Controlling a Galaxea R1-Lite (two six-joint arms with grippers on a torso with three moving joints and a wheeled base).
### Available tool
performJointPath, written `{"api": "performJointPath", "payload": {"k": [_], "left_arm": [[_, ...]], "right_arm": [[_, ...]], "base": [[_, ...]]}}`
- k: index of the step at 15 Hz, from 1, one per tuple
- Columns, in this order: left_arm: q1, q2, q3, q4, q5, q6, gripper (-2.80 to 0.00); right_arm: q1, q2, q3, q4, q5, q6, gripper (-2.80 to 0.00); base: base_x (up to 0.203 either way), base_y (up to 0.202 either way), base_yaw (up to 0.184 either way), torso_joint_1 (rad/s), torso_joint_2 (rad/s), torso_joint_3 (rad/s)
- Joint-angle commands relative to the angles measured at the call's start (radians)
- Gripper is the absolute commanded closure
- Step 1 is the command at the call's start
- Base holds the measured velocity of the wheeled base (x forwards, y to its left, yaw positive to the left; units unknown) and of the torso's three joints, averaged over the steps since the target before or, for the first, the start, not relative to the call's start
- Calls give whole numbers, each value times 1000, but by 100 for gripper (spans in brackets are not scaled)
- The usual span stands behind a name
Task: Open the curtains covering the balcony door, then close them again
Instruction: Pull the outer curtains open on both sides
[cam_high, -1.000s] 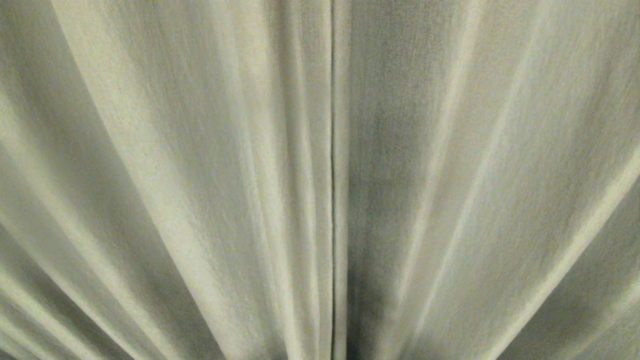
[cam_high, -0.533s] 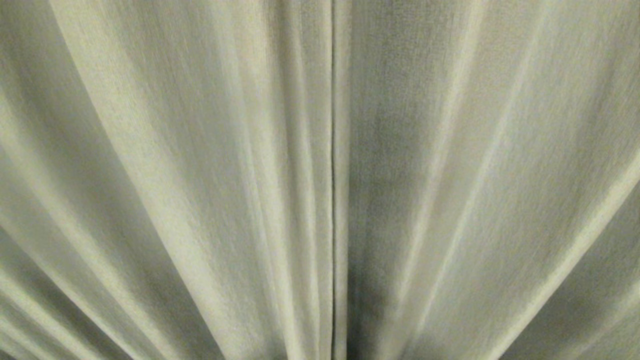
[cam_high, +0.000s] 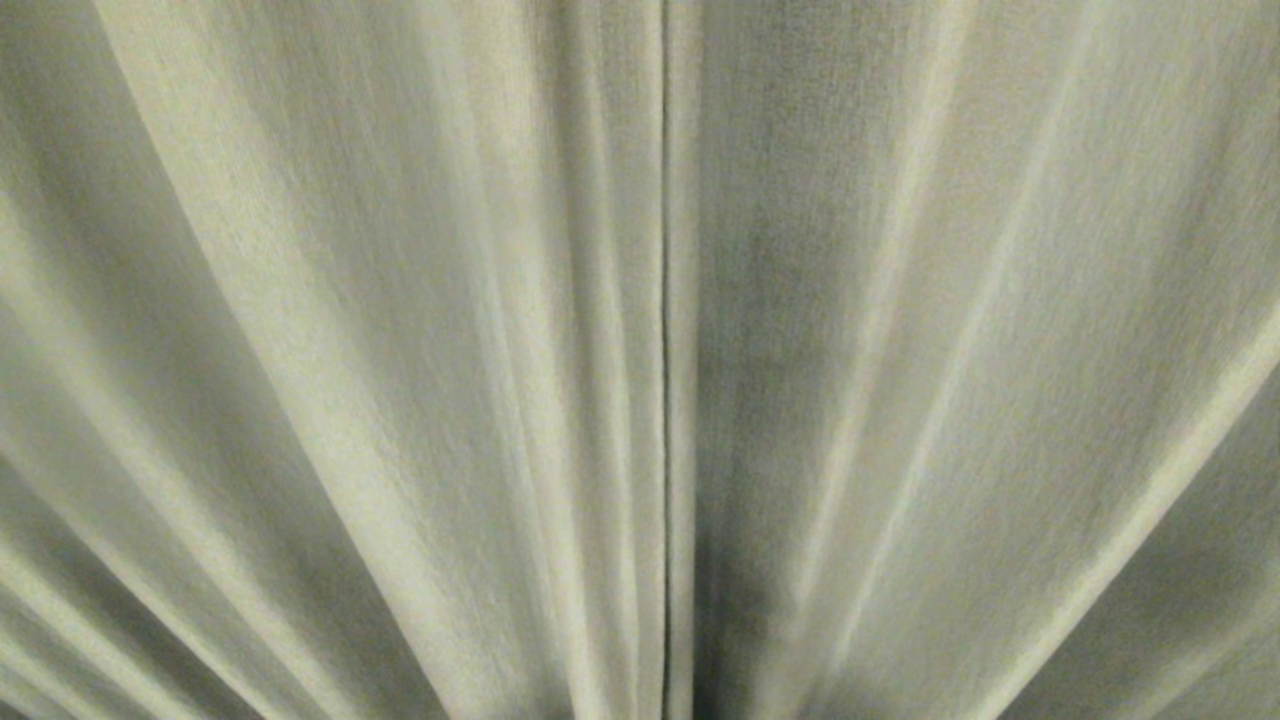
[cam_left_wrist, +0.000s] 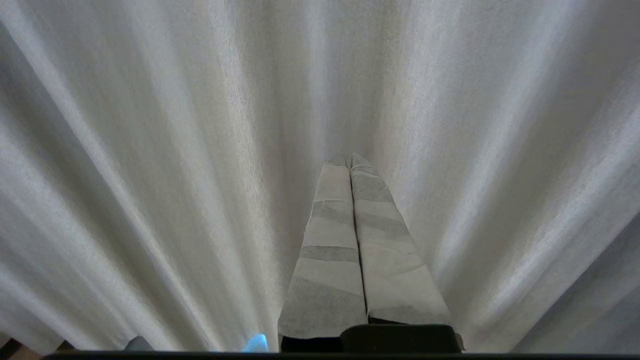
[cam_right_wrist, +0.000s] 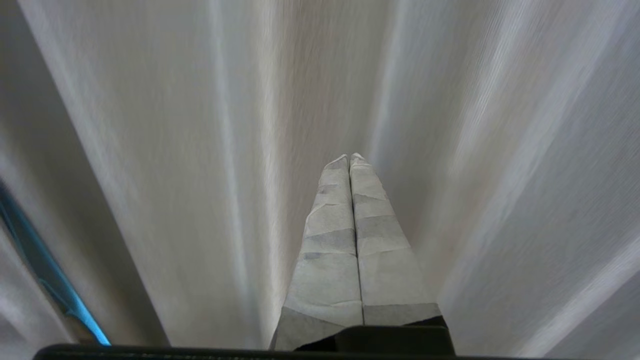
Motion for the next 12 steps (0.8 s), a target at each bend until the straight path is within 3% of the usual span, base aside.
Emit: {"api": "performJointPath", "payload": {"k": [1,2,4,6,11,12], "left_arm": [[0,0,0,0,1,0,0],[0,0,0,0,1,0,0],[0,0,0,0,1,0,0],[0,0,0,0,1,0,0],[0,0,0,0,1,0,0],[0,0,0,0,1,0,0]], "right_arm": [[-25,106,-52,-19,0,-4,0],[-67,144,-69,-36,1,-3,0],[-227,209,-107,-64,17,2,0],[-352,294,-194,-75,86,8,0],[-393,443,-355,-92,113,5,0],[-395,449,-376,-90,115,7,-280]], "base": [[0,0,0,0,0,0],[0,0,0,0,0,0],[0,0,0,0,0,0],[0,0,0,0,0,0],[0,0,0,0,0,0],[0,0,0,0,0,0]]}}
